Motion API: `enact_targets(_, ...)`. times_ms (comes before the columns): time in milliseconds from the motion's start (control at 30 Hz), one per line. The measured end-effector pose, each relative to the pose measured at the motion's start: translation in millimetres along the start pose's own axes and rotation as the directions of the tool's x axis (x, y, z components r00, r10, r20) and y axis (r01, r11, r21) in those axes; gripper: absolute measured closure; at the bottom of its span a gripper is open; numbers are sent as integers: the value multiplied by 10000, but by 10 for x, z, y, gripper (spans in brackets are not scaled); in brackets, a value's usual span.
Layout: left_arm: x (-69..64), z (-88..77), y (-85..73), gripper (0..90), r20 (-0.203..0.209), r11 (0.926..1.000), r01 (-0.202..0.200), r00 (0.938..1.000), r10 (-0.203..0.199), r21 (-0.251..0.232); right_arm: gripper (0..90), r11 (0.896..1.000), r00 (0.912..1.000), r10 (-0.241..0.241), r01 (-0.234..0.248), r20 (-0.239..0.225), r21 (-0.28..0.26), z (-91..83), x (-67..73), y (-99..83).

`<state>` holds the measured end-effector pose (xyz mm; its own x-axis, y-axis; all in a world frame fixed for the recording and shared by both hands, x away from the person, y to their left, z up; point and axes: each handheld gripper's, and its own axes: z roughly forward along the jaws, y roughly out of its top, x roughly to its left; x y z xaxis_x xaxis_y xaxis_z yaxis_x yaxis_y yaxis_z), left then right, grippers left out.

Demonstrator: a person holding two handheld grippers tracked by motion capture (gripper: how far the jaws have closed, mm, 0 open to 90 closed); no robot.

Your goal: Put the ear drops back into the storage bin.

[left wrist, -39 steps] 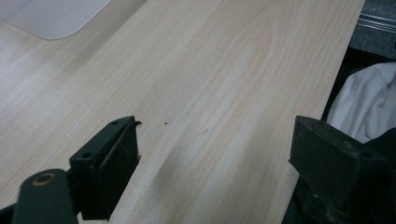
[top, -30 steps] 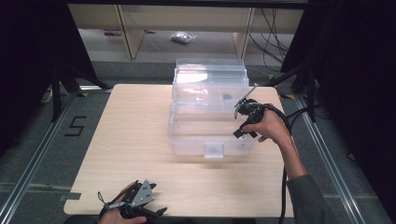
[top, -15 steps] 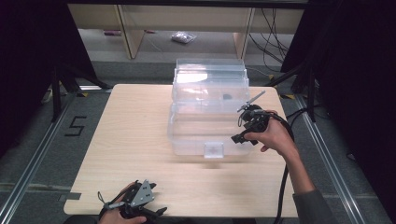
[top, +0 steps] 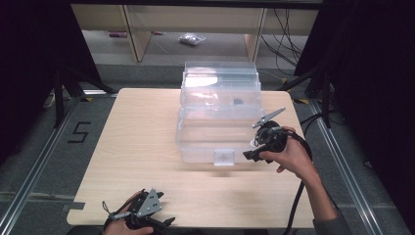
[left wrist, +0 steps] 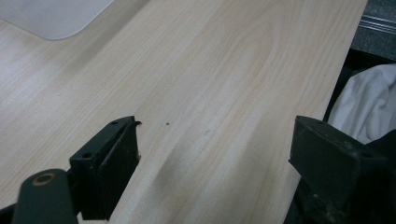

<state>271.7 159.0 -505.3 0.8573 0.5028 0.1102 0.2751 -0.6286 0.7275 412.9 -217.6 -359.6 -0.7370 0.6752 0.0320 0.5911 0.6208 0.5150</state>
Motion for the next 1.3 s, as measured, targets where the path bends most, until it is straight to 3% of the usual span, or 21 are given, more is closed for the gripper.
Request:
enact_targets(67,0,-1,0,150,11,10000,17,10000,-17,-25,260,9996,9996,285,-285,14,32,-9,37,-50)
enact_targets(133,2,-2,0,151,-8,10000,16,10000,-16,-37,253,9998,9999,102,-103,-47,-143,-16,45,-92)
enact_targets(167,2,-1,0,151,-4,10000,24,10000,-24,-33,251,9995,9996,288,-289,-20,-122,-25,68,-116)
enact_targets(367,0,0,0,151,-7,10000,-1,10000,1,0,233,9987,9996,270,-274,-93,-427,-52,95,-227)
enact_targets(400,0,0,0,151,-14,10000,2,10000,-2,1,231,9978,9986,527,-530,-87,-406,-55,124,-239)
enact_targets(467,1,-1,1,151,-14,10000,1,10000,-1,-5,229,9983,9998,130,-137,-131,-571,-52,111,-272)
enact_targets(633,0,0,1,150,-14,10000,4,10000,-4,1,226,9971,9982,534,-548,-280,-519,-54,179,-312)
enact_targets(667,1,-1,1,151,-16,10000,1,10000,-1,-2,225,9978,9995,209,-222,-221,-621,-45,169,-323)
enact_targets(800,2,-2,0,151,-20,10000,13,10000,-14,-20,224,9976,9995,44,-66,-325,-692,-31,184,-339)
enact_targets(867,2,-2,1,151,-19,10000,-4,10000,4,-17,223,9973,9983,462,-482,-366,-563,-35,220,-341)
enact_targets(933,2,-3,2,151,-20,10000,-3,10000,2,-24,221,9978,9994,62,-85,-341,-656,-22,204,-352)
enact_targets(967,2,-3,2,150,-25,10000,0,10000,0,-25,221,9980,9988,335,-353,-346,-523,-25,228,-346)
enact_targets(1100,2,-3,2,150,-23,10000,-4,10000,4,-19,217,9973,9985,316,-344,-436,-642,-9,261,-354)
enact_targets(1167,2,-3,1,151,-14,10000,-16,10000,16,-12,214,9973,9991,-35,4,-414,-736,0,249,-364)
enact_targets(1233,1,-3,0,151,-6,10000,-8,10000,8,-4,211,9975,9986,295,-322,-438,-624,-3,282,-366)
enact_targets(1300,1,-2,1,151,-7,10000,-23,10000,23,3,208,9975,9987,211,-241,-458,-663,8,288,-380)
